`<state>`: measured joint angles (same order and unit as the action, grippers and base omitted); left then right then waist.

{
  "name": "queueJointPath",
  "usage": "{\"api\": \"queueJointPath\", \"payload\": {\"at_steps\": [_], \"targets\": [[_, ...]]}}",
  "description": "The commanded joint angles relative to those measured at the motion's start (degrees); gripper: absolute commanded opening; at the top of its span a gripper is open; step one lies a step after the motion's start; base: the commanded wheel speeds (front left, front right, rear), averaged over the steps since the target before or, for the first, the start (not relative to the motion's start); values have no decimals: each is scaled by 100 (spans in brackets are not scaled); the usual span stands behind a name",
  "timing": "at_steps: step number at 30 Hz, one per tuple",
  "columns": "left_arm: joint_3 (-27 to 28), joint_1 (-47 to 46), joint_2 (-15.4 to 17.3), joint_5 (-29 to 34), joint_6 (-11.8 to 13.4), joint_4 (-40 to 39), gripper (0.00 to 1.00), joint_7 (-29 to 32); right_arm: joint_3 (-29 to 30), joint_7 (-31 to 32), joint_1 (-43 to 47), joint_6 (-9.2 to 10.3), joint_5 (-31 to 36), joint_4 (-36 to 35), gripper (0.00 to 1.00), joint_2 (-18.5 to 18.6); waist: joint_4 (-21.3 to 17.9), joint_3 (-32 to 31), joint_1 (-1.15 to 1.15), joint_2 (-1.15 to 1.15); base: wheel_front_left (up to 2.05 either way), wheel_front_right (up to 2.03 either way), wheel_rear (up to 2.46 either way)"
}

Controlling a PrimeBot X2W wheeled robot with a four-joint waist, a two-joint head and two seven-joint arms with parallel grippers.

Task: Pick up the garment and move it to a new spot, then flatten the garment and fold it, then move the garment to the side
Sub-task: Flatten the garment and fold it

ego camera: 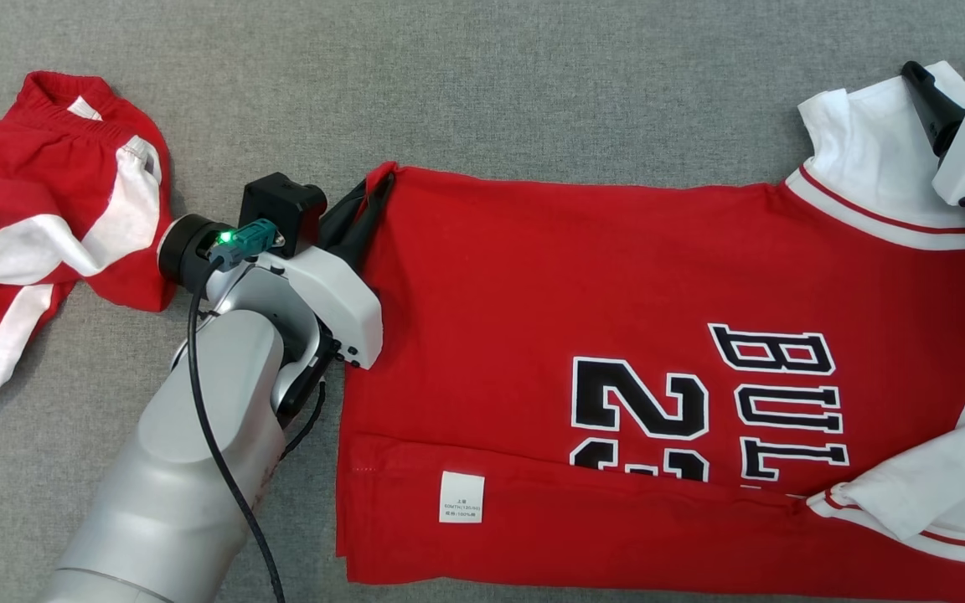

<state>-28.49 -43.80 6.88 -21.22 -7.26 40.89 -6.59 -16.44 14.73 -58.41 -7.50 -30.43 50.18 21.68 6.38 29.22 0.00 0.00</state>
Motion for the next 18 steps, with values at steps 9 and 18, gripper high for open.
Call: {"api": "queueJointPath", "payload": {"at_steps": [9,18], "targets": [[-71,-82,60,-84,13,237,0,-40,-617,158,-132,2,-437,306,100,154,7,24,0,0,0,0,0],[-117,-144,53,-140,15,360,0,-103,-1053,-10,-191,2,-796,262,0,281,-12,5,0,0,0,0,0]]}}
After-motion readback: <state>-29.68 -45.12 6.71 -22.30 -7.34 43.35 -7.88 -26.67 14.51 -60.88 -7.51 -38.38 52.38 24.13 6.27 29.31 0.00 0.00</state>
